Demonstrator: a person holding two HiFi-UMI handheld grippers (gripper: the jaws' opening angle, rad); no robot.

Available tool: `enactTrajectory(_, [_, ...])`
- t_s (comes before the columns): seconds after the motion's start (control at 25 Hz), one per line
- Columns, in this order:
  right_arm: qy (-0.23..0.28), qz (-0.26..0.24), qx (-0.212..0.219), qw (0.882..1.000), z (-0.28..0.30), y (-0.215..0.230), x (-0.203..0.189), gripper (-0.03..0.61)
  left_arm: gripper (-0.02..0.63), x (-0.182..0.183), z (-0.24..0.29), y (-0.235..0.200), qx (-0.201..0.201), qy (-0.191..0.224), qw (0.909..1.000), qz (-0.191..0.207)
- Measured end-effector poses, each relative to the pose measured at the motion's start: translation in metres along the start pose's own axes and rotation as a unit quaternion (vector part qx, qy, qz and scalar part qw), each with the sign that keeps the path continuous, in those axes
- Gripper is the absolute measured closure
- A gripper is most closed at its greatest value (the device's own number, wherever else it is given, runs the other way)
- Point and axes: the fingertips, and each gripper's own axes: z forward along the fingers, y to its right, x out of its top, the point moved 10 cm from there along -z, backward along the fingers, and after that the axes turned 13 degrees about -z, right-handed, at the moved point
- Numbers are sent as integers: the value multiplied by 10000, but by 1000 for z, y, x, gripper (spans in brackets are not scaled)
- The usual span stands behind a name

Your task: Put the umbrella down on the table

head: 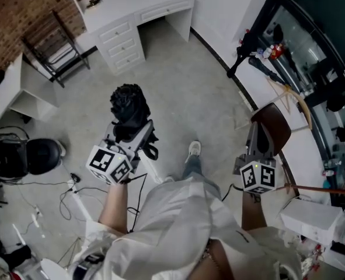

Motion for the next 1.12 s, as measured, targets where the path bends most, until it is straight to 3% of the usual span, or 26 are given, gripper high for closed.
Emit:
enactTrajectory(0.44, [128, 107, 179, 9997, 150, 77, -6, 560, 347, 30, 156, -30, 236, -82, 9997, 35])
enactTrajectory(0.64, [156, 90, 262, 9995, 174, 90, -6, 560, 347, 35, 183, -29, 192, -38, 9998, 43])
enactTrajectory(0.88, [120, 209, 358, 9991, 243, 138, -17, 560, 347, 45, 265, -31, 283, -99, 9995, 68])
enactTrajectory(1.12, [88, 247, 460, 9986, 273, 157, -26, 560, 347, 45, 296, -32, 374, -107, 9992, 77])
